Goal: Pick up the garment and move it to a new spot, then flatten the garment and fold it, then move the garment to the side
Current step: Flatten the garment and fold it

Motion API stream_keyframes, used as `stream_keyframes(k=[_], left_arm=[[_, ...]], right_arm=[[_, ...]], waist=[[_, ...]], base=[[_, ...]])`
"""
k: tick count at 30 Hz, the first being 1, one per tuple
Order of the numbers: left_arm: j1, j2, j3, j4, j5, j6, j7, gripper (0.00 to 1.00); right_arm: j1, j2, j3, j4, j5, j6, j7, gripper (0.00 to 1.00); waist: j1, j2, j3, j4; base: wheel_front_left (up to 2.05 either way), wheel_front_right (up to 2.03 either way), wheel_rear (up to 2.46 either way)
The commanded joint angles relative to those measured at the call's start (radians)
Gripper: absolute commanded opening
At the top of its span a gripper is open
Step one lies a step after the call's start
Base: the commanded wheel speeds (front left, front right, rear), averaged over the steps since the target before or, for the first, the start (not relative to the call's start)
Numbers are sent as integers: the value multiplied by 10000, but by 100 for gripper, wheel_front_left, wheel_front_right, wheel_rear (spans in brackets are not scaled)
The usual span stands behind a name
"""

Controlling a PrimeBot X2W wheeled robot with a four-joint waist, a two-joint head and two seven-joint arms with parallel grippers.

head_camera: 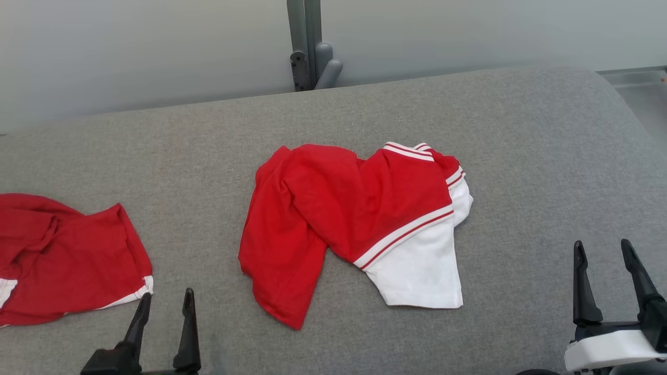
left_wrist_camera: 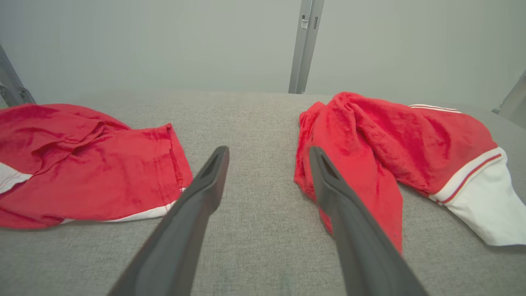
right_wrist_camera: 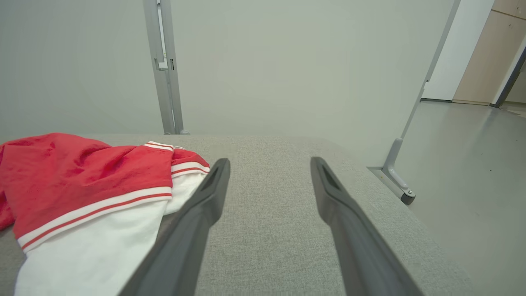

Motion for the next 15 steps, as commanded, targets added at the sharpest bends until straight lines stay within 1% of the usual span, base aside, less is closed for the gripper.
stream_keyframes(k=[1, 3, 8, 11, 15], left_arm=[[254, -158, 235, -47, 98, -169, -1, 100], [560, -220, 647, 110, 384, -509, -1, 100], [853, -605, 1458, 384, 923, -1492, -2, 100], [913, -847, 1801, 491, 1213, -1887, -2, 100], [768, -1125, 2110, 585, 1582, -2235, -2, 100]], right_arm=[[153, -21, -1, 103, -45, -7, -30, 100], [199, -25, 19, 266, -61, -7, -30, 100], [181, -30, 348, 637, -217, -7, -30, 100], [130, -25, 439, 754, -165, -7, -30, 100], [83, -27, 541, 835, -101, -7, -30, 100]], waist=[[0, 0, -174, 161], [0, 0, -245, 206], [0, 0, -346, 310], [0, 0, -385, 365], [0, 0, -414, 426]], base=[[0, 0, 0], [0, 0, 0], [0, 0, 0], [0, 0, 0], [0, 0, 0]])
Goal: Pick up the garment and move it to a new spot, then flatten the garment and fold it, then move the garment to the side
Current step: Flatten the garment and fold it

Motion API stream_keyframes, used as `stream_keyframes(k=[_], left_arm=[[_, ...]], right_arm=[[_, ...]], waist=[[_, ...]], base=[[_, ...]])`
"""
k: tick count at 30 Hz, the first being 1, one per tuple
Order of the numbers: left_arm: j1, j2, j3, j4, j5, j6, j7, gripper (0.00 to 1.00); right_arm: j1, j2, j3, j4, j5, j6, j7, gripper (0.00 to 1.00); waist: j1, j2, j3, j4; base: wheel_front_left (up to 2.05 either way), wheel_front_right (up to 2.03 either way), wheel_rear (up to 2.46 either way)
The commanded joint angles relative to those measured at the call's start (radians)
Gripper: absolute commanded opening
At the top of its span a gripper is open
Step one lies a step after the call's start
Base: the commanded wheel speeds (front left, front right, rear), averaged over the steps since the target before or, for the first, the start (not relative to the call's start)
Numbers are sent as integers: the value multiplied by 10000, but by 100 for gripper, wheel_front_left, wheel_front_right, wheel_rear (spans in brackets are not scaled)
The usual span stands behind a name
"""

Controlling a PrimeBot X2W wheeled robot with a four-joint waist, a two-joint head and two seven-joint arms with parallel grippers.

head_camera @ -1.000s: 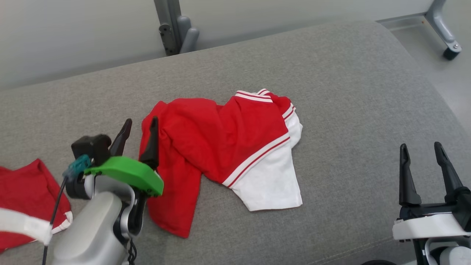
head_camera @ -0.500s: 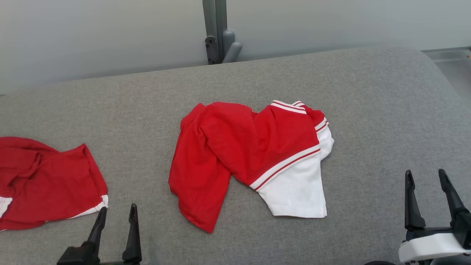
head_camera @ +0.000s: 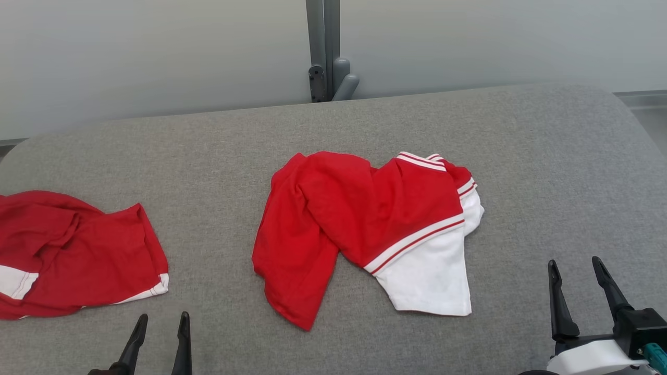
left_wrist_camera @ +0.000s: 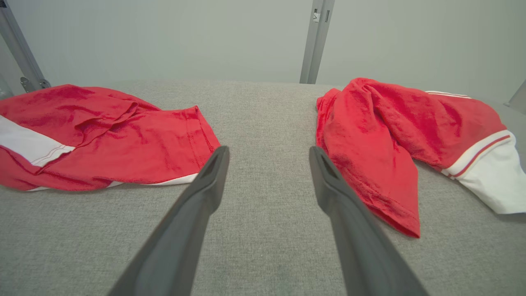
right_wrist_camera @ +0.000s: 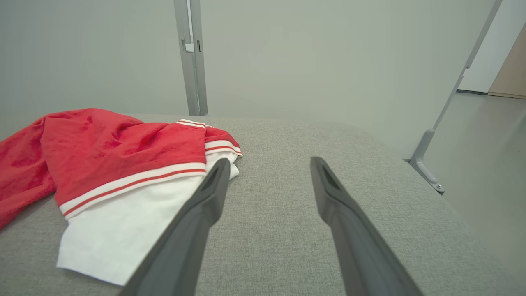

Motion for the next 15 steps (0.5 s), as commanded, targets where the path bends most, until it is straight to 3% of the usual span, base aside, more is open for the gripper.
stream_keyframes(k=[1, 9, 12, 15], left_arm=[[-89, -120, 191, 27, 237, -158, -2, 100], [-109, -500, 584, 139, 522, -408, -3, 100], [-50, -745, 664, 422, -91, -473, 0, 100], [-387, -927, 506, 516, -1526, -490, 633, 100]], right_arm=[[-63, -27, 25, 44, 29, -7, -30, 100], [-101, -27, 110, 49, 21, -7, -30, 100], [-61, -37, 364, 201, 285, -7, -30, 100], [-211, -96, 924, 599, 700, -7, -30, 100]], waist=[[0, 0, -27, 39], [0, 0, -118, 34], [0, 0, -171, 10], [0, 0, -154, -22]], base=[[0, 0, 0], [0, 0, 0], [0, 0, 0], [0, 0, 0]])
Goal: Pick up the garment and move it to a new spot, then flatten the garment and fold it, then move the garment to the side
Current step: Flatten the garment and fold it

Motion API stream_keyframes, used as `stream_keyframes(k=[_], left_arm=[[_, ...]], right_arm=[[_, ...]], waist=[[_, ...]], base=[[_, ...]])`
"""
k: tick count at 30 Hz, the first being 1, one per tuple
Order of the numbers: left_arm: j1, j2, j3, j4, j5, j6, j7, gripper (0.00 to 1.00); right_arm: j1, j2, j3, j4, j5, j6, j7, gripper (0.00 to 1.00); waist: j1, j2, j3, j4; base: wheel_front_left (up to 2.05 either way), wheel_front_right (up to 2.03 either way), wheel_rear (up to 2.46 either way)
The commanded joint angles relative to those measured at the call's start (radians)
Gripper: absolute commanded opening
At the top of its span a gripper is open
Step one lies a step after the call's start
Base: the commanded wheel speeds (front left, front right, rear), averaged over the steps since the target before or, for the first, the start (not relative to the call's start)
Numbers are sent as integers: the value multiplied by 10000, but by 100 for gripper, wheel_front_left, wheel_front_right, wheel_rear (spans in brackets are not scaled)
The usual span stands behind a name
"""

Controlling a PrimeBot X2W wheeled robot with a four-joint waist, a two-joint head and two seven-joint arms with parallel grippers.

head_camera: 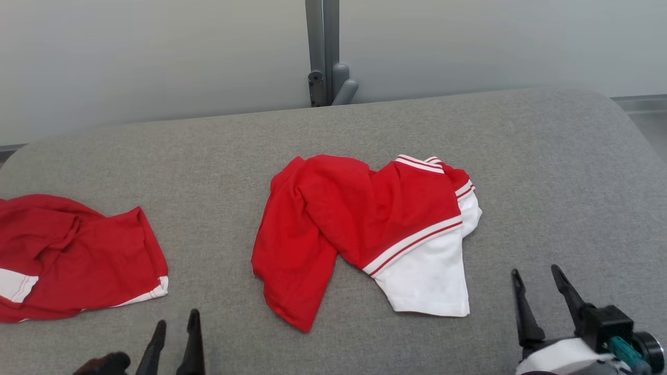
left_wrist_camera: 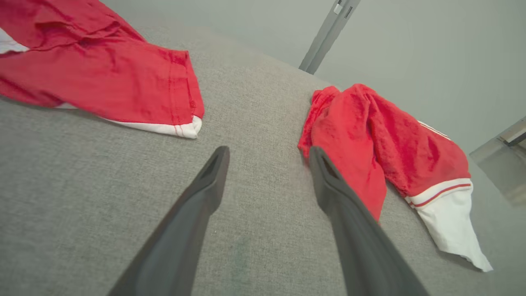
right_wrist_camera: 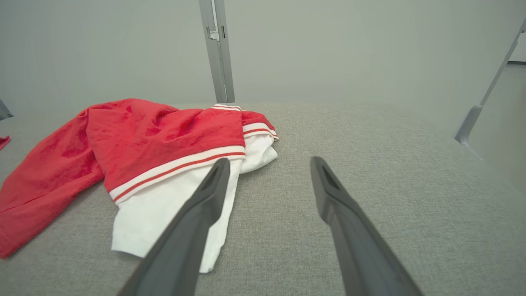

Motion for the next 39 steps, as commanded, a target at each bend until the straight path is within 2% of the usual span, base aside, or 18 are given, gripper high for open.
stream_keyframes(k=[1, 2, 3, 5, 9, 13, 17, 23, 35, 36, 37, 38, 39], left_arm=[[-423, -20, -100, -116, -841, 47, 635, 100], [-538, -45, -268, -222, -1262, 142, 1215, 100], [-683, -69, -685, -419, -1815, 501, 2417, 100], [-940, -40, -992, -701, -2396, 1008, 3321, 100], [-1418, -53, -1667, -1025, -2491, 1835, 4293, 100], [-1701, -52, -2292, -1269, -3382, 2405, 4904, 100], [-1865, -10, -2658, -1122, -3456, 2629, 5186, 100], [-1996, -31, -2633, -787, -3796, 2824, 5301, 100], [-2082, -51, -2798, -686, -4579, 2739, 5115, 100], [-2110, -52, -2850, -687, -4611, 2728, 5103, 81], [-2152, -53, -2891, -687, -4646, 2714, 5044, 54], [-2194, -52, -2934, -678, -4689, 2703, 5019, 41], [-2226, -53, -2972, -661, -4712, 2699, 5000, 26]], right_arm=[[-343, -70, 143, 128, 252, -10, 58, 100], [-495, -196, 384, 232, 345, -10, 402, 100], [-777, -436, 927, 328, 459, -11, 1255, 100], [-1059, -582, 1245, 408, 650, -10, 2289, 100], [-1701, -783, 1871, 604, 1000, -10, 3895, 100], [-2170, -732, 2288, 1066, 1232, -10, 4645, 100], [-2547, -781, 3040, 1490, 1642, -10, 4751, 100], [-2852, -895, 3419, 2202, 1948, -11, 4359, 100], [-3237, -942, 3712, 2999, 2098, -11, 3948, 100], [-3269, -936, 3743, 3055, 2107, -11, 3935, 100], [-3309, -931, 3787, 3112, 2121, -11, 3937, 100], [-3333, -929, 3826, 3166, 2142, -11, 3942, 100], [-3347, -931, 3863, 3217, 2160, -11, 3936, 90]], waist=[[0, 0, 77, -24], [0, 0, 154, -34], [0, 0, 295, -51], [0, 0, 477, -61], [0, 0, 1031, -108], [0, 0, 1424, -159], [0, 0, 1748, -177], [0, 0, 1950, -207], [0, 0, 1982, -266], [0, 0, 1982, -269], [0, 0, 1989, -272], [0, 0, 1994, -271], [0, 0, 1998, -269]], base=[[0, 0, 0], [0, 0, 0], [0, 0, 0], [0, 0, 0], [0, 0, 0], [0, 0, 0], [0, 0, 0], [0, 0, 0], [0, 0, 0], [0, 0, 0], [0, 0, 0], [0, 0, 0], [0, 0, 0]])
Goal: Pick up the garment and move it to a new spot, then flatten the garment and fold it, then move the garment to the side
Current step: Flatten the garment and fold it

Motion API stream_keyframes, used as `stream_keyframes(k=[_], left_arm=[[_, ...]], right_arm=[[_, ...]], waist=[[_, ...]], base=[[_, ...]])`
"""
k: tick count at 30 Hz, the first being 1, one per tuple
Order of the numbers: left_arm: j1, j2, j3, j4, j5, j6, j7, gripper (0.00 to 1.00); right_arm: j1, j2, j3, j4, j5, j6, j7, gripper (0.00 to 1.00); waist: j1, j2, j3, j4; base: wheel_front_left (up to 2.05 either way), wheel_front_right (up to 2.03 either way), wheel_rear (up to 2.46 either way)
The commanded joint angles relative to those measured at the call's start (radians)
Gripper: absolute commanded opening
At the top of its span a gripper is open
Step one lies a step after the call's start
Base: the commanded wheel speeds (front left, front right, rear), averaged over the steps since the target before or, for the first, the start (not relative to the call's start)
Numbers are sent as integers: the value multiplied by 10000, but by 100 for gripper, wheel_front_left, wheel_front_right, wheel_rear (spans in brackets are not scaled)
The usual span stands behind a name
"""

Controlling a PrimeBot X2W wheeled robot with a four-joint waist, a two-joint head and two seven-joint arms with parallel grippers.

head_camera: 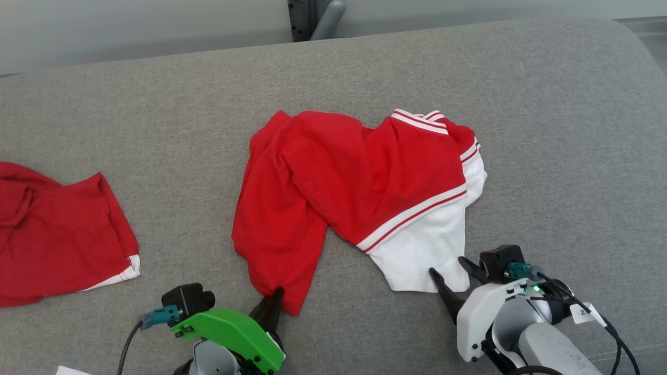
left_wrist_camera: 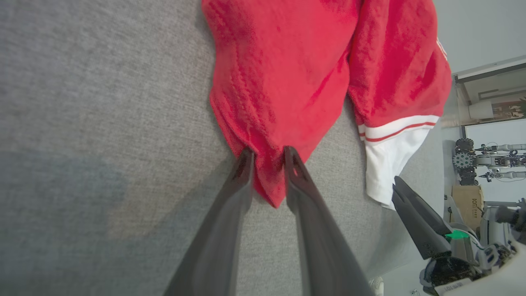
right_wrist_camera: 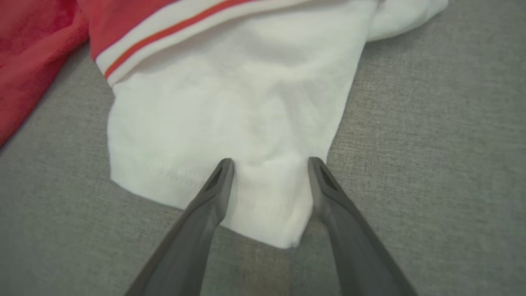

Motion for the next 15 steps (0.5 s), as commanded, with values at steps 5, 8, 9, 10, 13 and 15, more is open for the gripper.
stream_keyframes(k=[5, 8, 9, 10, 13, 15], left_arm=[[-330, 34, -74, 165, -105, -97, -267, 0], [-442, 36, -151, 234, -23, -162, -365, 0], [-447, 60, -188, 238, 25, -197, -386, 0], [-457, 104, -213, 218, 70, -221, -399, 0], [-426, 268, -216, 44, 167, -226, -412, 0], [-324, 347, -160, -164, 144, -225, -395, 0]], right_arm=[[-50, -50, 173, 417, 122, -16, 51, 38], [-68, -62, 250, 538, 196, -16, 31, 2], [-76, -68, 264, 574, 222, -16, 4, 0], [-77, -66, 277, 608, 272, -16, -14, 0], [-75, -86, 298, 668, 425, -16, -149, 0], [-72, -97, 288, 676, 534, -16, -264, 0]], waist=[[0, 0, 5, -10], [0, 0, -21, -19], [0, 0, -38, -25], [0, 0, -58, -33], [0, 0, -115, -45], [0, 0, -159, -54]], base=[[0, 0, 0], [0, 0, 0], [0, 0, 0], [0, 0, 0], [0, 0, 0], [0, 0, 0]])
